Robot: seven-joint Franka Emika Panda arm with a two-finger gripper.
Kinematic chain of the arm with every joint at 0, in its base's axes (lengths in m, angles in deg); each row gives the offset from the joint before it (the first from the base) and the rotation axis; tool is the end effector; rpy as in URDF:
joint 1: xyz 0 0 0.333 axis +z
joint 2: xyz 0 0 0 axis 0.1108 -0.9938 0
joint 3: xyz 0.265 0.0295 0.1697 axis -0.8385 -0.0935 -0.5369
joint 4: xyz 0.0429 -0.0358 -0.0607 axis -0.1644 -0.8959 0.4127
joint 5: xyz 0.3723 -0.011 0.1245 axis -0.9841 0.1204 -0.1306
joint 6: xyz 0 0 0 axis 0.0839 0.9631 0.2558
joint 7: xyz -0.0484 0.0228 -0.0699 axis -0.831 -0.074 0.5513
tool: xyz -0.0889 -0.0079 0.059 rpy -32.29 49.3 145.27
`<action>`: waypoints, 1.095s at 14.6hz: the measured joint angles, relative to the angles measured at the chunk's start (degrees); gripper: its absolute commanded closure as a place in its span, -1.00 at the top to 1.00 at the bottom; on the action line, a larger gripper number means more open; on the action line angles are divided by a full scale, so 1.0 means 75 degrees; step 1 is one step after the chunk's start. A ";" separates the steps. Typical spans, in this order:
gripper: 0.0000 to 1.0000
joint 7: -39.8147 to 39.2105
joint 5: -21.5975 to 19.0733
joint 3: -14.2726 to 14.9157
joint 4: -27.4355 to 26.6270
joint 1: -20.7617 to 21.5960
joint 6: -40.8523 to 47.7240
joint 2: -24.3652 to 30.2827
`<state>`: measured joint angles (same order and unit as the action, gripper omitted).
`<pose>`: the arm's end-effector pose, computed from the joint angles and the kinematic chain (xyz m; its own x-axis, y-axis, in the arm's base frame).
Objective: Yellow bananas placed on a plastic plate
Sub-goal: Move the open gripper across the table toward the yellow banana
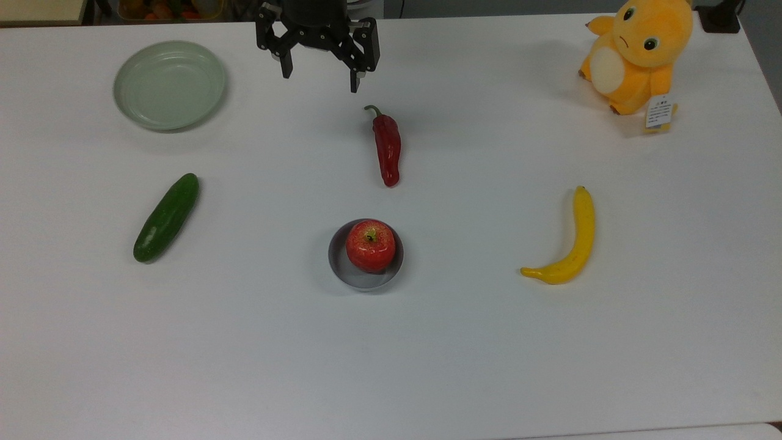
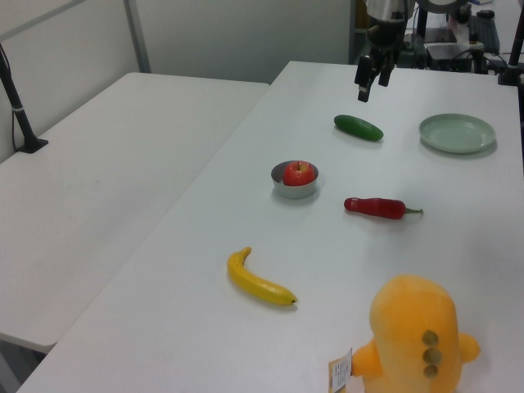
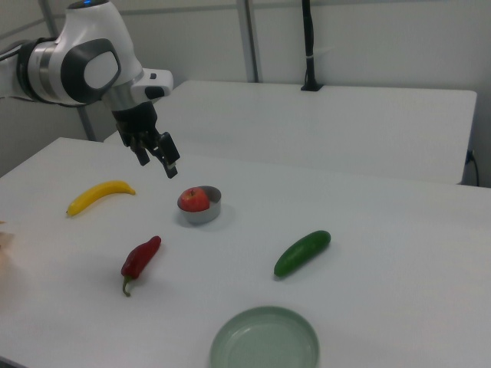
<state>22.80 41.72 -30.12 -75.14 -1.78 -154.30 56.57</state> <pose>0.5797 0.0524 0.5410 0.9754 -0.1702 0.1403 -0.1716 -0.9852 -0.0023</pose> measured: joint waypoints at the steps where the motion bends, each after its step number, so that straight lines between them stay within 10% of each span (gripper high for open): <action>1: 1.00 0.0000 0.0000 0.0000 -0.0005 0.0000 0.0000 -0.0002; 16: 1.00 -0.0314 0.0000 0.0000 -0.0006 0.0003 -0.0094 -0.0054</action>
<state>20.44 41.72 -30.12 -75.18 -1.75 -155.00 56.16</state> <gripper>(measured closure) 0.000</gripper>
